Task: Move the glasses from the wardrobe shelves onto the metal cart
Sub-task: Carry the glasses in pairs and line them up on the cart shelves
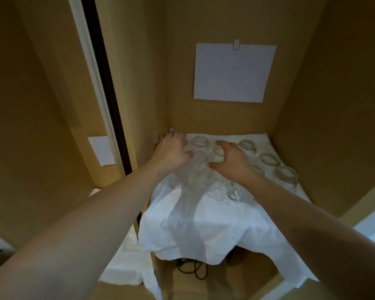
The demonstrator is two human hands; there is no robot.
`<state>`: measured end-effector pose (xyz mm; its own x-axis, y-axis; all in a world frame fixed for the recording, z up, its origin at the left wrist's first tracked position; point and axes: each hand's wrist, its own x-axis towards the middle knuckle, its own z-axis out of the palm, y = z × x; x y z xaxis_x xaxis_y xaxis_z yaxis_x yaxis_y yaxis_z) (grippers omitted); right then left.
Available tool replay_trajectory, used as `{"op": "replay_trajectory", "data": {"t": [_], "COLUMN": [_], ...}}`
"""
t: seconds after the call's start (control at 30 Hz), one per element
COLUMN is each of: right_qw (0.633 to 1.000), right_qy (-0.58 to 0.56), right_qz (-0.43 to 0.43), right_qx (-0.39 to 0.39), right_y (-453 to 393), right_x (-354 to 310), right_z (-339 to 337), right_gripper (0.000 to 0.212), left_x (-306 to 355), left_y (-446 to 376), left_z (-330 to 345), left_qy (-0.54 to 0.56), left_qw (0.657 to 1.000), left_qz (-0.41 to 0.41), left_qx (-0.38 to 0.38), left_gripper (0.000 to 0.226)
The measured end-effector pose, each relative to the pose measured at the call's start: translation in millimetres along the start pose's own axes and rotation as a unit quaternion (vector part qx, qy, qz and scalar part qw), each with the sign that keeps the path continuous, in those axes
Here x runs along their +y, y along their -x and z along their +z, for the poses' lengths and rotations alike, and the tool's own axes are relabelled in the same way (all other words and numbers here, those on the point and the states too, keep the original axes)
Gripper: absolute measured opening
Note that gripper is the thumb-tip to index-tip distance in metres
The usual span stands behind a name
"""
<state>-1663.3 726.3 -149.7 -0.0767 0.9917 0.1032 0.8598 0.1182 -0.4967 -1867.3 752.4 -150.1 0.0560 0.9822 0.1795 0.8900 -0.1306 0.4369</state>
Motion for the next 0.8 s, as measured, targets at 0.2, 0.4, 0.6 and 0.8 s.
{"op": "replay_trajectory", "data": {"t": [0.2,0.4,0.6,0.8], "right_qw": [1.0,0.997,0.963,0.918], "right_qy": [0.001,0.011,0.109,0.176], "right_qz": [-0.02,-0.037,-0.063,-0.081], "right_qx": [-0.008,-0.061,-0.237,-0.346], "right_y": [-62,-121,-164,-191], "right_x": [-9,-15,-16,-27], "right_z": [4,18,30,27], "right_gripper": [0.081,0.079,0.087,0.074], "left_x": [3,0,1,1], "left_y": [-46,-97,-136,-158], "left_z": [4,11,29,38], "left_qy": [0.045,-0.035,-0.135,-0.18], "left_qw": [0.998,0.989,0.952,0.92], "left_qz": [-0.036,-0.105,-0.069,-0.05], "left_qx": [0.01,-0.099,-0.267,-0.346], "left_gripper": [0.038,0.072,0.071,0.07]}}
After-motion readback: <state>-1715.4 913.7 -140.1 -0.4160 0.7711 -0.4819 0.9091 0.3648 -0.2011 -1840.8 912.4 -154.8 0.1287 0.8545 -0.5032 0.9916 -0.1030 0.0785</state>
